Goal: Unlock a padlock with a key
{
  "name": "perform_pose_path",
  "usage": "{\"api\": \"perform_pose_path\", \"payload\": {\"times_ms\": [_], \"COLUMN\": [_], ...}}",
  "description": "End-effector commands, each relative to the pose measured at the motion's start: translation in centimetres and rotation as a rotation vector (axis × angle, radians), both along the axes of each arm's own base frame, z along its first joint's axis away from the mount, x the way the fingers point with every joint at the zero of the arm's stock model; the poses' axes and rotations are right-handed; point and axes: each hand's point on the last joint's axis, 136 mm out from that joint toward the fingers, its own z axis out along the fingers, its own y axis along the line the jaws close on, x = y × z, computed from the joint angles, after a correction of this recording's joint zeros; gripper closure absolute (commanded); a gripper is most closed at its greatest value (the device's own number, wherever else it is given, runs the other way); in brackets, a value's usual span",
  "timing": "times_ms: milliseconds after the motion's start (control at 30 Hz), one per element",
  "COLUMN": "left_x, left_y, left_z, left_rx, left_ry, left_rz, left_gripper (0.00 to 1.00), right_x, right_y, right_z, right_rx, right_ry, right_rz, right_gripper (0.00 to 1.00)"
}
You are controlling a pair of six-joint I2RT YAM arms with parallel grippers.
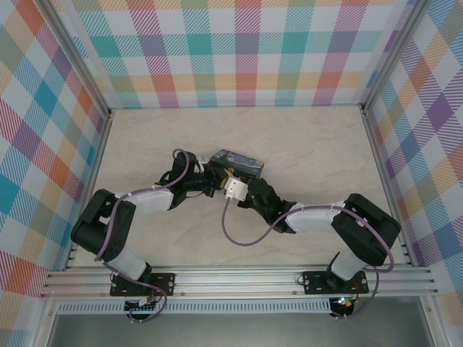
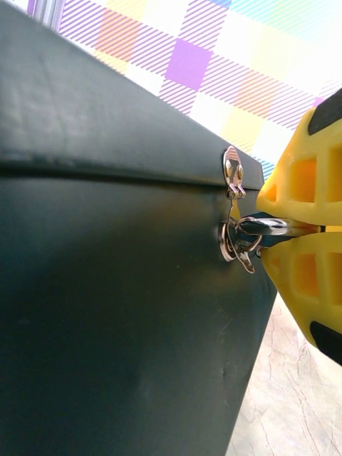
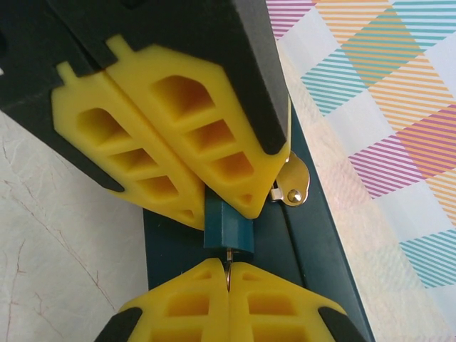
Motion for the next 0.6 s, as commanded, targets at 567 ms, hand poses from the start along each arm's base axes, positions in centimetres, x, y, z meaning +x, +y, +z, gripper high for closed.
{"api": "perform_pose_path", "payload": {"times_ms": [567], "left_x": [-0.9], "left_y": [-0.8], "left_z": [1.0], "left_rx": [0.01], "left_ry": [-0.071], "left_rz": [-0.056], "left_gripper": [1.0], "right_x": [-2.0], "right_y": [1.0], "right_z": [-0.5], "right_rx": [0.287], "right_ry": [0.447], "right_rz": [0.011], "right_gripper": [1.0]}}
